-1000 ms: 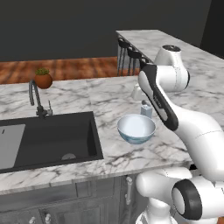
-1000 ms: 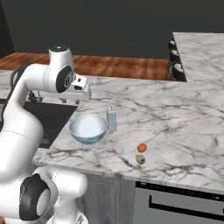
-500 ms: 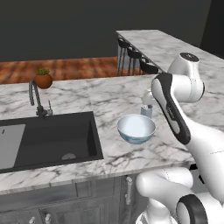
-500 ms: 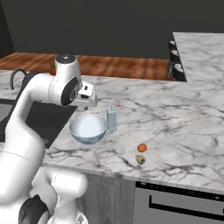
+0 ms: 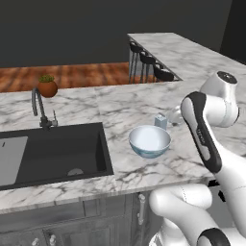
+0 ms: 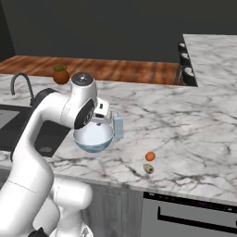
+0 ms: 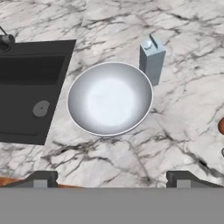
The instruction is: Gather the eggs and milk located in the vicinity of the sink area and place them right next to the bowl.
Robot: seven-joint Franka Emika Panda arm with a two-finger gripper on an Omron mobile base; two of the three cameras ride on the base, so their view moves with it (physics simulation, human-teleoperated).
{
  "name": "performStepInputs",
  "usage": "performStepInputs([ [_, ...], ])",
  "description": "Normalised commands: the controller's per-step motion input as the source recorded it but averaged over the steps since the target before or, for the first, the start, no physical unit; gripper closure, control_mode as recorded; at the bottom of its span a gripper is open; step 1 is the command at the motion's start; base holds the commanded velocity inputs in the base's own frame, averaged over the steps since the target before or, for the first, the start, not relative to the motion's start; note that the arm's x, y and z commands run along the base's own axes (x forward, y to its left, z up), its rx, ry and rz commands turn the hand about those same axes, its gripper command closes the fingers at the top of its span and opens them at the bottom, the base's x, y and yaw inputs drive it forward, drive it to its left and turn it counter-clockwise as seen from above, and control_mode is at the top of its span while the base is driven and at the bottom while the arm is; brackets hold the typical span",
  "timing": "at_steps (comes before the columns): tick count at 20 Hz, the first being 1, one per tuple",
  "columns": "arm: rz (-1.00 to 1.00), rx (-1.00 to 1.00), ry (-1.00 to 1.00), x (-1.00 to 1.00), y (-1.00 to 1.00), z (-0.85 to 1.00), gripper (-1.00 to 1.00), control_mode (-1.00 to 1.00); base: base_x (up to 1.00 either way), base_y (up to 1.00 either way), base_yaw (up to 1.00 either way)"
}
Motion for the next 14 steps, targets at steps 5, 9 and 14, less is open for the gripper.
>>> performStepInputs([
  [5,0.0,0.04,0.0,-0.02,-0.24,-0.04,-1.0,-1.0,0.0,0.0,0.0],
  [9,0.0,0.04,0.0,0.0,-0.26,-0.03,-1.0,-1.0,0.0,0.0,0.0],
  [14,0.0,0.05,0.0,0.0,-0.3,-0.08,-1.0,-1.0,0.0,0.0,0.0],
])
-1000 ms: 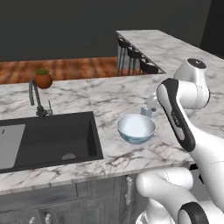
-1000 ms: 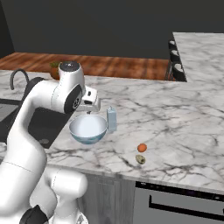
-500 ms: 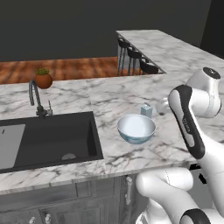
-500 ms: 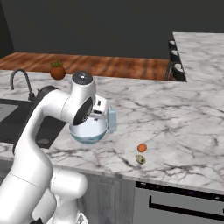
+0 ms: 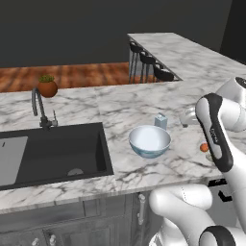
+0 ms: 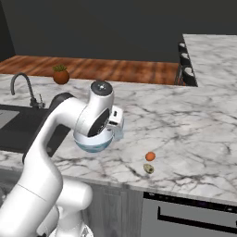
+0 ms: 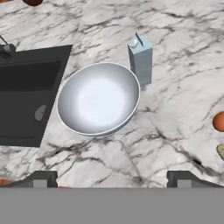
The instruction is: Gather the eggs and milk located in the vicinity of the sink area and place them right next to the bowl.
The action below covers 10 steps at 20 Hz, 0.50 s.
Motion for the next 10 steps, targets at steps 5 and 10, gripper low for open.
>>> performStepInputs([
  [5,0.0,0.0,0.01,0.0,-0.31,-0.17,-1.0,-1.0,0.0,0.0,0.0],
  [10,0.0,0.0,0.12,0.0,-0.34,-0.24,-1.0,-1.0,0.0,0.0,0.0],
])
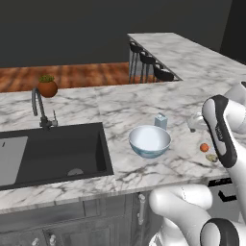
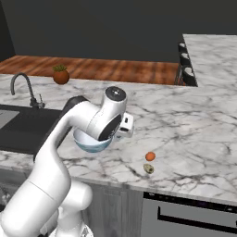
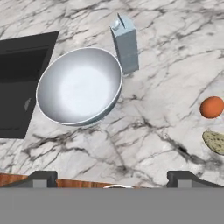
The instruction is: Gather the eggs and milk located in the vicinity of the sink area and place them right next to the bowl.
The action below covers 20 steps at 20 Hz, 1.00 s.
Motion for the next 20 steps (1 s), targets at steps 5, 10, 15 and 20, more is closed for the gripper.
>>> performStepInputs([
  [5,0.0,0.0,0.18,0.0,-0.36,-0.29,-1.0,-1.0,0.0,0.0,0.0],
  [10,0.0,0.0,0.13,0.0,-0.3,-0.3,-1.0,-1.0,0.0,0.0,0.0],
  [15,0.01,0.0,0.08,0.01,-0.26,-0.35,-1.0,-1.0,0.0,0.0,0.0],
  [20,0.01,-0.03,0.1,0.06,-0.2,-0.35,-1.0,-1.0,0.0,0.0,0.0],
])
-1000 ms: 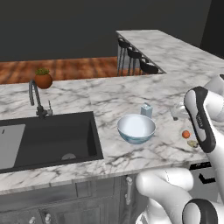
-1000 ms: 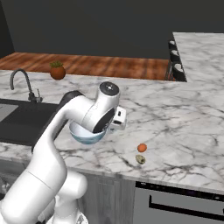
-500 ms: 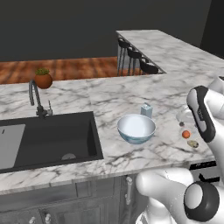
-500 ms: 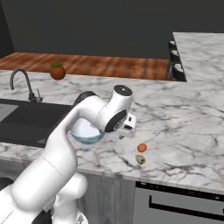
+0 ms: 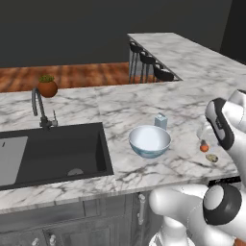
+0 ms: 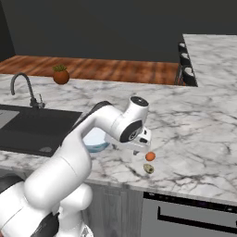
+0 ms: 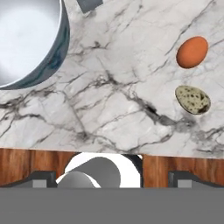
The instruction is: Gather the eggs and milk located in the vicinity of the sink area and place them right next to the bowl.
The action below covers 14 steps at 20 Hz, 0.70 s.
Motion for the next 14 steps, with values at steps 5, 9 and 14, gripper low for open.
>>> performStepInputs([
  [5,0.01,0.0,0.02,0.03,-0.26,-0.21,-1.0,-1.0,0.0,0.0,0.0],
  [9,0.01,0.0,0.0,0.02,-0.26,-0.14,-1.0,-1.0,0.0,0.0,0.0],
  [14,0.02,-0.01,0.0,0.07,-0.21,-0.17,-1.0,-1.0,0.0,0.0,0.0],
])
